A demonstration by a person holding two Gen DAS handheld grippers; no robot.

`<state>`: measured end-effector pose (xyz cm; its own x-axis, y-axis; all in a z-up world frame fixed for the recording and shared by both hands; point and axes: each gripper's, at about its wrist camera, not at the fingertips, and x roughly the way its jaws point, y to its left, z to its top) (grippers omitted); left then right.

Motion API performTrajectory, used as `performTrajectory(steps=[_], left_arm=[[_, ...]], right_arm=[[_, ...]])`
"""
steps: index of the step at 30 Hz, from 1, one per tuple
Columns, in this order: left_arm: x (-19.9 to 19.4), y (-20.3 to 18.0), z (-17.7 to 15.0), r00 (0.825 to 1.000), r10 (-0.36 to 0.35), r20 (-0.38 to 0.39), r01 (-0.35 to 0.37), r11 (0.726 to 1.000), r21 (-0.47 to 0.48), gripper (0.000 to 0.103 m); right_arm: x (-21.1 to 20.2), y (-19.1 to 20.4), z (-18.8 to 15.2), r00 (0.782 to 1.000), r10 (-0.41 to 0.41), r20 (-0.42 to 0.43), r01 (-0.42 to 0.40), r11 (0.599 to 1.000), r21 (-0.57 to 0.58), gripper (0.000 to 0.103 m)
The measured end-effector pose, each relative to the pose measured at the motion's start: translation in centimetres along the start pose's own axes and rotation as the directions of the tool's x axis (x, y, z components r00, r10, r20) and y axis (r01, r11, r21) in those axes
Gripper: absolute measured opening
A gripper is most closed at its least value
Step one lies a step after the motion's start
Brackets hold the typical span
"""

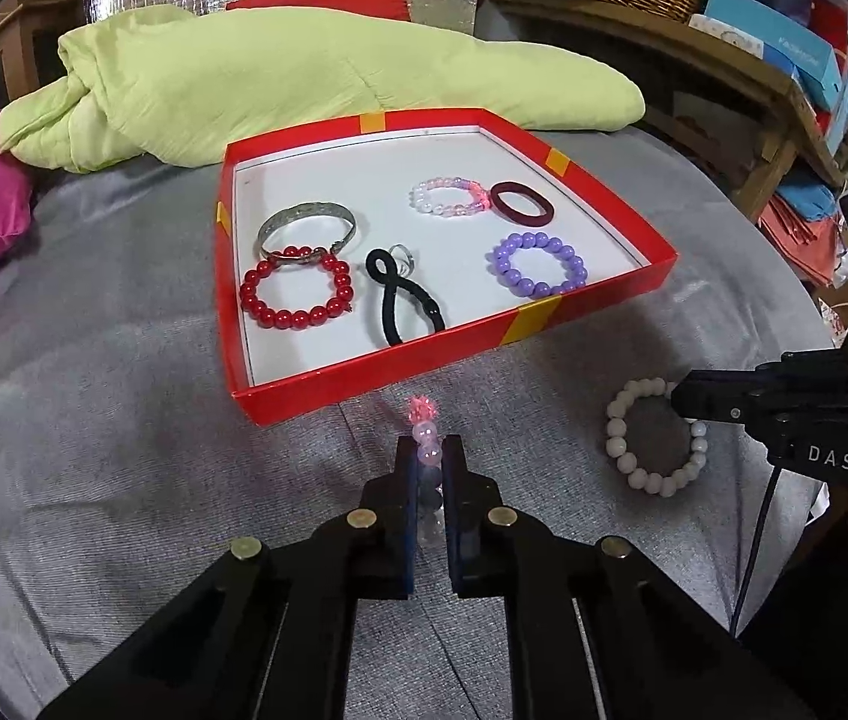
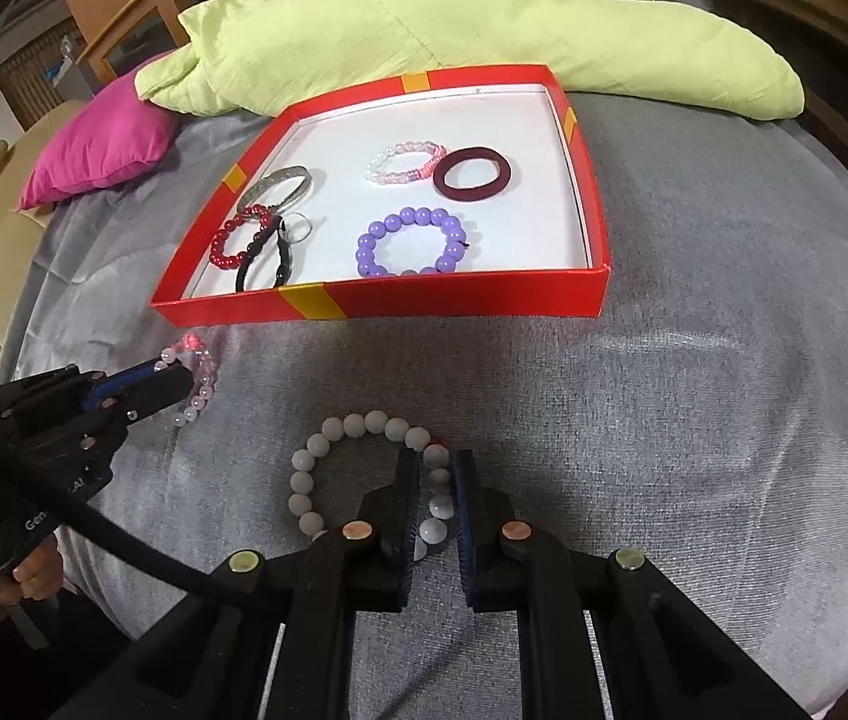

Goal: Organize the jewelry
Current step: 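Lift the pink-white bracelet with the left gripper while the right lifts the white bracelet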

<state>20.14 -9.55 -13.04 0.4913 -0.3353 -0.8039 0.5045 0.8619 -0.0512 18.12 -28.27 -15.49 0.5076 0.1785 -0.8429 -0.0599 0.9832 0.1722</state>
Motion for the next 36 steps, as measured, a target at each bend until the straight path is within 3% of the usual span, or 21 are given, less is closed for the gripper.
performTrajectory(steps=[7,12,14,18,27,32,36], left_arm=[[0.6,0.2,-0.2,1.000,0.020,-0.021,-0.020,1.000,0.004,0.008],[0.7,-0.3,-0.1,1.000,0.019,-0.020,-0.019,1.000,0.021,0.008],[0.6,-0.3,-0.1,1.000,0.017,-0.018,-0.016,1.000,0.022,0.008],[0.3,-0.2,0.0,1.000,0.019,-0.007,-0.019,1.000,0.015,0.008],[-0.1,-0.1,0.3,1.000,0.006,0.001,-0.006,1.000,0.011,0.008],[1.0,-0.1,0.0,0.999,0.015,-0.043,-0.015,1.000,0.006,0.008],[0.9,-0.1,0.1,1.000,0.014,-0.020,-0.014,1.000,0.001,0.008]], right_arm=[[0.4,0.2,-0.1,0.999,0.010,-0.038,-0.011,1.000,-0.022,0.019],[0.7,1.0,-0.4,0.999,-0.032,-0.029,0.030,0.996,-0.089,0.019],[0.7,1.4,-0.6,0.998,-0.062,-0.014,0.060,0.990,-0.126,0.010],[0.5,2.1,-0.7,0.993,-0.112,0.030,0.116,0.978,-0.176,0.010],[-1.1,1.8,0.1,0.995,-0.019,0.098,0.031,0.992,-0.123,0.010],[-1.1,1.8,0.1,0.995,-0.023,0.100,0.034,0.993,-0.112,0.010],[-1.2,1.8,0.1,0.994,-0.020,0.104,0.031,0.994,-0.107,0.010]])
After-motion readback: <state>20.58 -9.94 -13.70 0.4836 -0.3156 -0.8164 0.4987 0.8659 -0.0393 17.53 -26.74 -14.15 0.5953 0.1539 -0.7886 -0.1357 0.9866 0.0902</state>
